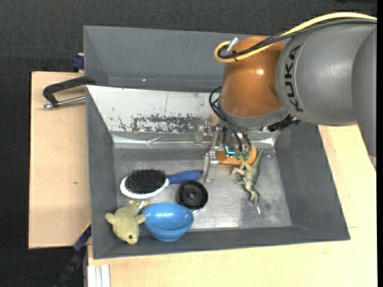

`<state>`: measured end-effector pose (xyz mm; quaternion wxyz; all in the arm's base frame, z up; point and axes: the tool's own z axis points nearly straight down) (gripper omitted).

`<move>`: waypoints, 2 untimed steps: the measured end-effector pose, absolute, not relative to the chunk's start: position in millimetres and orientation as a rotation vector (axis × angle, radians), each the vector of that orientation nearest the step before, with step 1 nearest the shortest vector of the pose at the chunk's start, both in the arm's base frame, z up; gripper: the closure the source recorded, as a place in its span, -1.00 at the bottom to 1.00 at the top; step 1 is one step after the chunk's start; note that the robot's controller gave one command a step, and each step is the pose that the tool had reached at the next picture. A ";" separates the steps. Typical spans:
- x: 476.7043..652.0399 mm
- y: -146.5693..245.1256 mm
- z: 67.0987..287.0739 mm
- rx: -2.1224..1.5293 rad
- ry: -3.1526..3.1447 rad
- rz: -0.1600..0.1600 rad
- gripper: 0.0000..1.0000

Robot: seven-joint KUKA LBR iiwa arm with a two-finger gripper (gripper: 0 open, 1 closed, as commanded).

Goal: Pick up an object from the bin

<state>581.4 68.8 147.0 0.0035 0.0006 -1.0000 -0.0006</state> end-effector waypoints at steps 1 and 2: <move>568.9 78.1 68.0 -0.089 -3.124 0.001 -1.00; 527.8 144.8 75.6 -0.770 -3.046 -0.007 -1.00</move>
Offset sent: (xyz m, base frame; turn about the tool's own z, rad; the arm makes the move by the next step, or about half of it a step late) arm -0.0099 0.0082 -0.0770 0.0606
